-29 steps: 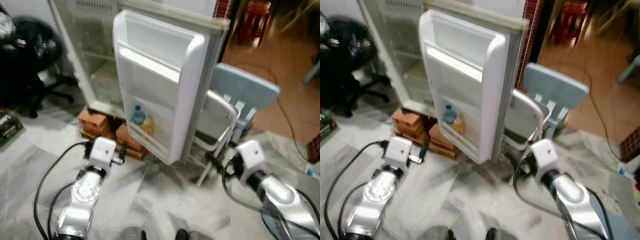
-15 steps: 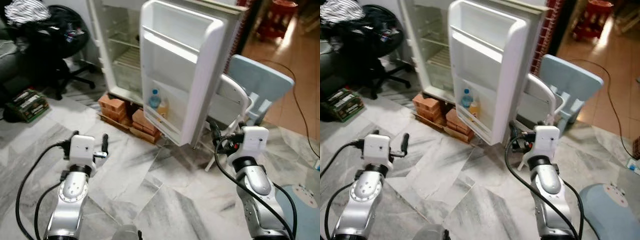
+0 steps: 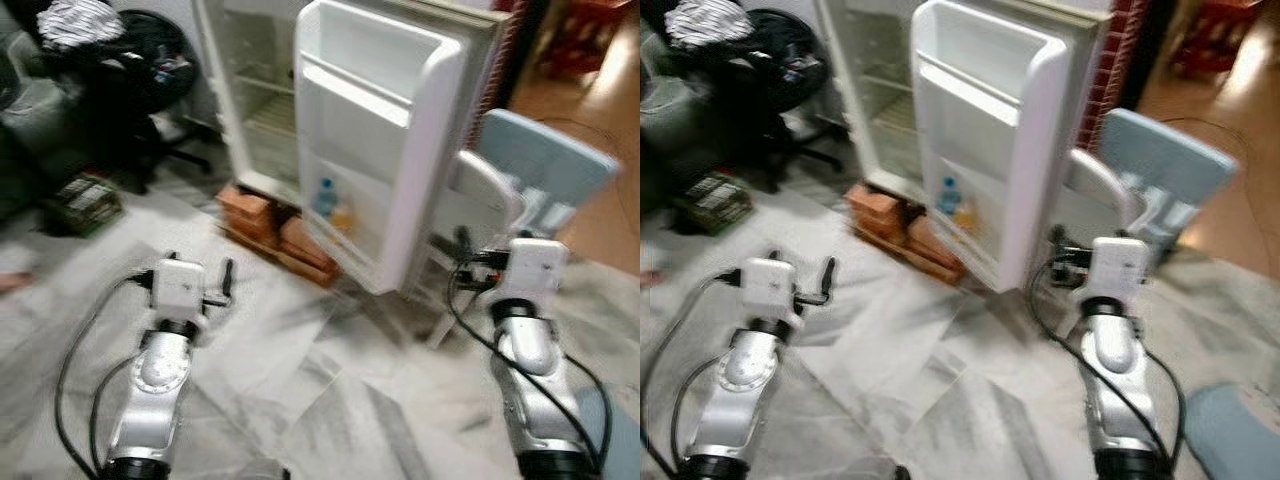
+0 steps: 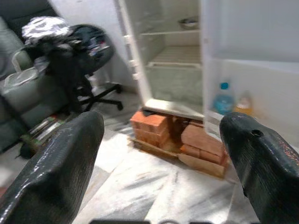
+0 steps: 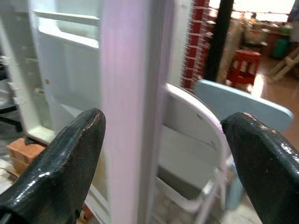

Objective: Restocking fridge

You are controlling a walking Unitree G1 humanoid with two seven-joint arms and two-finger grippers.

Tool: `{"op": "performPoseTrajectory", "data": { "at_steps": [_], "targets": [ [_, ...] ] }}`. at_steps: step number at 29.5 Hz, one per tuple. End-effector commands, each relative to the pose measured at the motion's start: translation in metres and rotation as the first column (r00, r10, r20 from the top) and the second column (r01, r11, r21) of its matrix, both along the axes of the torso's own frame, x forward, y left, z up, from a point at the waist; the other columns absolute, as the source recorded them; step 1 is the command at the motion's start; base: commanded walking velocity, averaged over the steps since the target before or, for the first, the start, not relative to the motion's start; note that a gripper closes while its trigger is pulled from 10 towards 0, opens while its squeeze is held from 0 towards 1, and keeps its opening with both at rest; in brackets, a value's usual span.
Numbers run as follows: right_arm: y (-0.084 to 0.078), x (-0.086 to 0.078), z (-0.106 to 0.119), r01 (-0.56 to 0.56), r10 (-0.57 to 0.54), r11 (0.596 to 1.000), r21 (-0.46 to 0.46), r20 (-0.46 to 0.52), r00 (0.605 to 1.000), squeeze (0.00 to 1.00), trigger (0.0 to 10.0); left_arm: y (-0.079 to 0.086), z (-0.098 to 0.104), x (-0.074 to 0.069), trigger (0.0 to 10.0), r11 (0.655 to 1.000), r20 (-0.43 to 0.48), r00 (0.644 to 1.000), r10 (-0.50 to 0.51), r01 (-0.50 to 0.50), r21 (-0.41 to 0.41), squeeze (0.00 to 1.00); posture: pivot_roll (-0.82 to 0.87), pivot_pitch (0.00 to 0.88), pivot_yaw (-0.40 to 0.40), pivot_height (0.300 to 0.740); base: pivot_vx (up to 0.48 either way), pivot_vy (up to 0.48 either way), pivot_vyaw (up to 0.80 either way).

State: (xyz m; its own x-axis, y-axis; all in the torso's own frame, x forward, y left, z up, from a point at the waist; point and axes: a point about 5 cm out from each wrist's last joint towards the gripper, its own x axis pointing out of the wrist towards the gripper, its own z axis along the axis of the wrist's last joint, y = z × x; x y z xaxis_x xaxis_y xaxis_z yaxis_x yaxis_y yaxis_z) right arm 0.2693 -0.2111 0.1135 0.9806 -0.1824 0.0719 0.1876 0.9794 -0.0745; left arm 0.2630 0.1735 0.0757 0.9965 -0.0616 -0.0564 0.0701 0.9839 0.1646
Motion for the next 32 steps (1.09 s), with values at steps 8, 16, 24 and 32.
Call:
{"op": "performPoseTrajectory", "data": {
  "at_steps": [8, 16, 24, 32],
  "targets": [
    [0.0125, 0.0068, 0.0062, -0.038, 0.038, 0.999, 0.001, 0.036, 0.999, 0.0, 10.0, 0.0055, 0.0004, -0.0013, 10.0, 1.0, 0.003, 1.0, 0.007, -0.007, 0.006, 0.0, 0.03, 0.0, 0.022, 0.74, 0.48, 0.0, 0.32],
    [0.0107, 0.0074, 0.0083, -0.032, 0.033, 0.999, -0.014, 0.047, 0.998, 0.0, 10.0, -0.0003, -0.0032, -0.0015, 10.0, 1.0, -0.012, 1.0, 0.026, -0.026, -0.005, 0.0, 0.02, 0.0, 0.018, 0.74, 0.18, 0.0, 0.0],
    [0.0106, 0.0065, 0.0074, -0.034, 0.035, 0.999, -0.017, 0.044, 0.998, 0.0, 10.0, -0.001, -0.0031, -0.0033, 10.0, 1.0, -0.009, 1.0, 0.011, -0.011, 0.018, 0.0, 0.03, 0.0, 0.018, 0.74, 0.0, 0.0, 0.0],
    [0.0114, 0.0063, 0.0068, -0.04, 0.041, 0.999, -0.016, 0.043, 0.998, 0.0, 10.0, -0.0006, -0.0029, -0.003, 10.0, 1.0, -0.007, 1.0, 0.011, -0.011, 0.018, 0.0, 0.02, 0.0, 0.02, 0.74, 0.0, -0.36, 0.0]
  ]
}}
